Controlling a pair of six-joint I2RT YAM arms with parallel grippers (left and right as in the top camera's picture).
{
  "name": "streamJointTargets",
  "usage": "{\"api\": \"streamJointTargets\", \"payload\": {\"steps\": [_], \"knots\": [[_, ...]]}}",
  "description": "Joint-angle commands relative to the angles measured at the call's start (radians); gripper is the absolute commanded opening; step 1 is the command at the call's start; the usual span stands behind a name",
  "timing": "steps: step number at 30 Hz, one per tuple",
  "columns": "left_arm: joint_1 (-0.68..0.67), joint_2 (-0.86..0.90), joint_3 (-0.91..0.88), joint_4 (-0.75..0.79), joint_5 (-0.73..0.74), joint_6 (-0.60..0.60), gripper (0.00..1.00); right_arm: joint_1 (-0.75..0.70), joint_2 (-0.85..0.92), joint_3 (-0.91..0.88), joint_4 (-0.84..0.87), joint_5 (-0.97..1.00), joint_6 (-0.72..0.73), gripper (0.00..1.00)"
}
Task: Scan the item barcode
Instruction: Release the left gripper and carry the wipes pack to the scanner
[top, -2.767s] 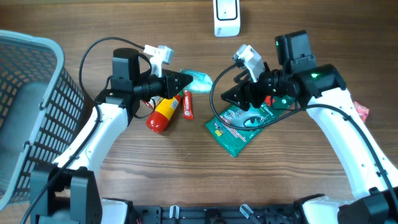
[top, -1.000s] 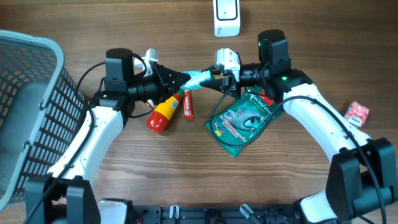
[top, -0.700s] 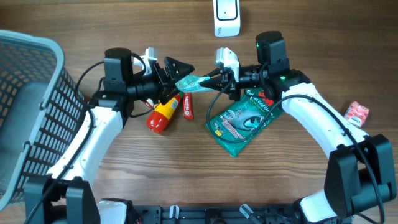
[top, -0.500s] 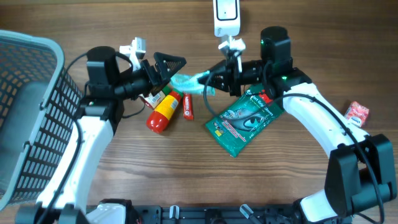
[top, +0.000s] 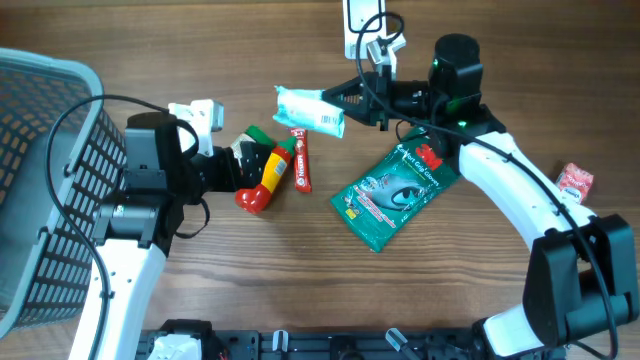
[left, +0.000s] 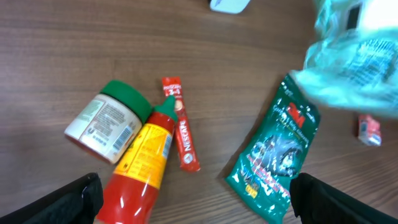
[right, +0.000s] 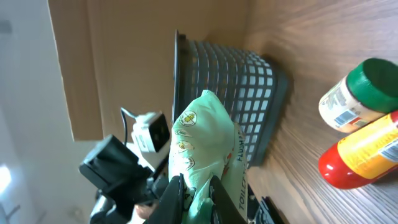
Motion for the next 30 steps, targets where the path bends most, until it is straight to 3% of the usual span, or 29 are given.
{"api": "streamJointTargets", "payload": {"steps": [1,19,20,21,24,30], "knots": [[0.005,-0.015,-0.003,-0.024,-0.020,0.034,1.00,-0.021,0.007,0.013,0.006,0.014,0.048,0.04],[0.005,-0.014,-0.003,-0.064,-0.020,0.034,1.00,-0.027,0.007,0.013,0.012,0.014,0.035,0.04],[0.005,-0.014,-0.003,-0.064,-0.020,0.034,1.00,-0.031,0.007,0.013,0.030,0.014,-0.021,0.04],[0.005,-0.014,-0.003,-0.064,-0.020,0.034,1.00,-0.040,0.007,0.013,0.040,0.016,-0.215,0.04],[0.005,-0.014,-0.003,-0.064,-0.020,0.034,1.00,-0.040,0.007,0.013,0.050,0.105,-0.494,0.04],[0.005,-0.014,-0.003,-0.064,-0.020,0.034,1.00,-0.035,0.008,0.013,0.108,0.592,-1.276,0.04]]}}
